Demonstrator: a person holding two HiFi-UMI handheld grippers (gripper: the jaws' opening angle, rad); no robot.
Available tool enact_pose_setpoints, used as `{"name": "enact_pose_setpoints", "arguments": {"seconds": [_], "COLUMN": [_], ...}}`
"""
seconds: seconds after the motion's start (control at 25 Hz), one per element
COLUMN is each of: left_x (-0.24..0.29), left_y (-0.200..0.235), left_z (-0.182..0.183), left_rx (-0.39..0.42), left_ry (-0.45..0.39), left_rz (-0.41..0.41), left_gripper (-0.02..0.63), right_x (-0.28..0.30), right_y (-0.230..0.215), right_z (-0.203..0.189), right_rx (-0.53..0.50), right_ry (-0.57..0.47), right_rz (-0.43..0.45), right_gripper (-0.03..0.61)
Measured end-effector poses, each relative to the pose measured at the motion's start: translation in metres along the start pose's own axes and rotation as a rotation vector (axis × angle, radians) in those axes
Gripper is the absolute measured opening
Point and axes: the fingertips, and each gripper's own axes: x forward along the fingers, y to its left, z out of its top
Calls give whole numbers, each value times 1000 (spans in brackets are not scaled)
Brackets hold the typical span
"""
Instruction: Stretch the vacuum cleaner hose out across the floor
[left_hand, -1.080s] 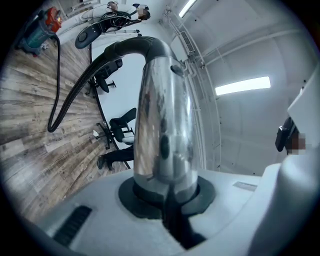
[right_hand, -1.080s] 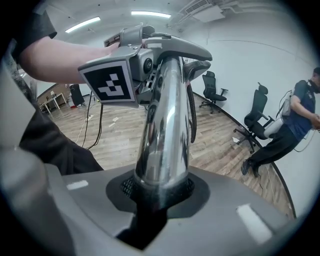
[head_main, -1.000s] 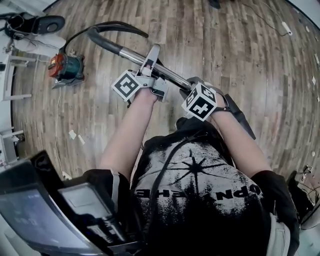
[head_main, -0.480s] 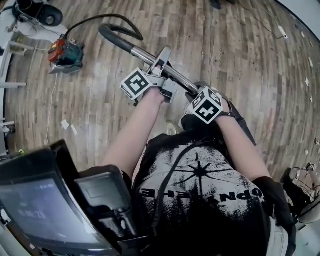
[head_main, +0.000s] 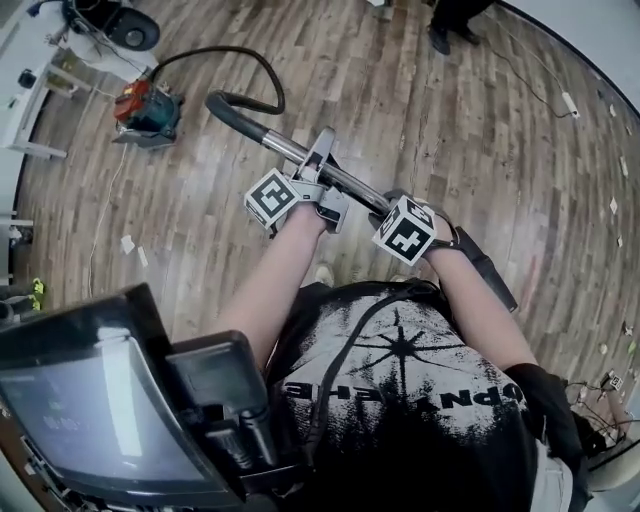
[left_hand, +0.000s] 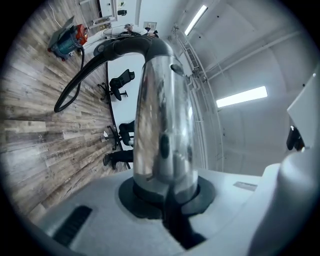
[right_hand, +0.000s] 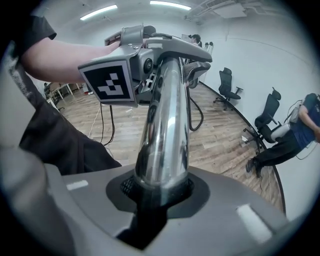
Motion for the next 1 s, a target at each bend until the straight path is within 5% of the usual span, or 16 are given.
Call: {"name": "enact_pose_setpoints", "arguments": {"seconds": [0.08, 0.24, 0.68, 0.88, 1.0], "left_x": [3, 13, 17, 4, 6], "left_y": [5, -5, -17, -11, -12], "left_z": [-39, -118, -128, -184, -188], "left_rx": [43, -15, -64, -57, -68], "left_ry": [-7, -40, -32, -2, 34], "left_rz": [27, 18, 105, 80, 62], "left_gripper": [38, 38, 38, 38, 38], "right_x": [-11, -31, -62, -61, -61], "right_y": [-2, 0, 9, 29, 32], "right_z": [-41, -115, -119, -171, -172], "right_rx": [-14, -29, 9, 31, 62], "right_ry": [-6, -16, 24, 8, 15], "right_rz": [8, 44, 120, 89, 58], "right_gripper": [94, 95, 97, 98, 98]}}
